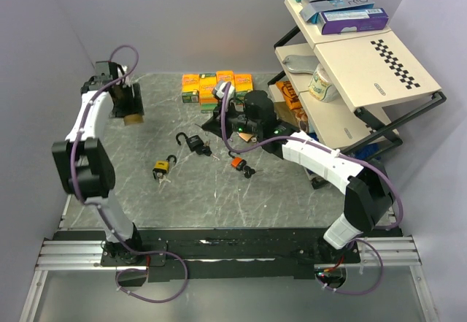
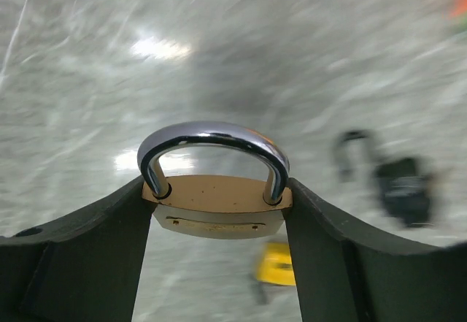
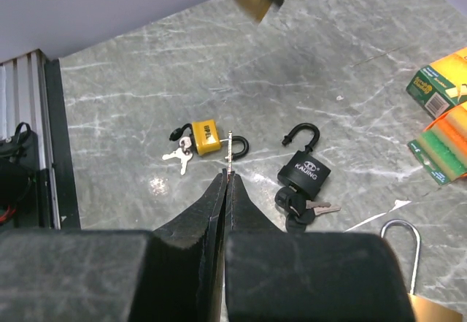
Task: Lock with the key
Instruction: Place the lock at the center of the board.
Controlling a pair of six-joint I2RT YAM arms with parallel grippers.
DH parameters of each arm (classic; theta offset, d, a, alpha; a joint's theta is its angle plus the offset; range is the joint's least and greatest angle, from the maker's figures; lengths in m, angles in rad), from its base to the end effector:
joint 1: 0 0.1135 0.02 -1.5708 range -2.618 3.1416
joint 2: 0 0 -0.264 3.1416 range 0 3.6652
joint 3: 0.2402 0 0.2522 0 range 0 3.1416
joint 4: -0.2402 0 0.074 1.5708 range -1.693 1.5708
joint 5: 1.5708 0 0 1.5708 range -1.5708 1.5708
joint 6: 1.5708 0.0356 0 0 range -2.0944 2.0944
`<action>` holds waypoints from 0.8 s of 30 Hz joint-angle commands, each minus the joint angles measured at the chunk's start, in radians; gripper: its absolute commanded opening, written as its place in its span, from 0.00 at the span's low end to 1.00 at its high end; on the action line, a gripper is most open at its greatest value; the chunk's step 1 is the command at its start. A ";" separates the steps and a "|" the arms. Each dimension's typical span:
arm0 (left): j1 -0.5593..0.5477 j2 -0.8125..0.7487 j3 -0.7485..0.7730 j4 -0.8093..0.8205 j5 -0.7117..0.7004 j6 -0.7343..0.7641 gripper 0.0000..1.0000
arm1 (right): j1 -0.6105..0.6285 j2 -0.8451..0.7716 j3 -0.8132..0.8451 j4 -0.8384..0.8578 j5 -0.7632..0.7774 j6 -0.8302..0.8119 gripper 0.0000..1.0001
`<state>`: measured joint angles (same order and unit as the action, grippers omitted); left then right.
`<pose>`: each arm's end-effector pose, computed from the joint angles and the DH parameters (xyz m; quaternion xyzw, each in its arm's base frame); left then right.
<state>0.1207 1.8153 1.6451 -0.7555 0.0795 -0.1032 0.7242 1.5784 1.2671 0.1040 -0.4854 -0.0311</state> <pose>0.3987 0.0455 0.2998 -0.0933 0.9432 -0.0349 0.3171 0.2712 0.2621 0.3379 -0.4187 0.6448 0.3833 0.5119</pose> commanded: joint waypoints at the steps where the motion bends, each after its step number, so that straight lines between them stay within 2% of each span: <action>1: 0.014 0.091 0.123 -0.077 -0.125 0.215 0.01 | -0.011 -0.049 -0.005 0.031 -0.027 0.020 0.00; 6: 0.013 0.252 0.202 -0.081 -0.142 0.172 0.01 | -0.017 -0.038 -0.002 0.036 -0.032 0.026 0.00; 10: 0.029 0.338 0.242 -0.045 -0.256 0.229 0.01 | -0.028 -0.038 0.005 0.025 -0.041 0.022 0.00; 14: 0.076 0.413 0.291 -0.034 -0.261 0.284 0.01 | -0.040 -0.040 0.005 0.022 -0.048 0.023 0.00; 19: 0.109 0.437 0.295 0.001 -0.230 0.373 0.01 | -0.046 -0.043 0.000 0.019 -0.058 0.017 0.00; 24: 0.128 0.440 0.279 0.021 -0.190 0.463 0.07 | -0.046 -0.037 0.002 0.022 -0.065 0.022 0.00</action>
<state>0.2432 2.2711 1.8854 -0.7834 -0.1265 0.2481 0.6834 1.5749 1.2671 0.0959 -0.5224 -0.0162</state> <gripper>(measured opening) 0.711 0.008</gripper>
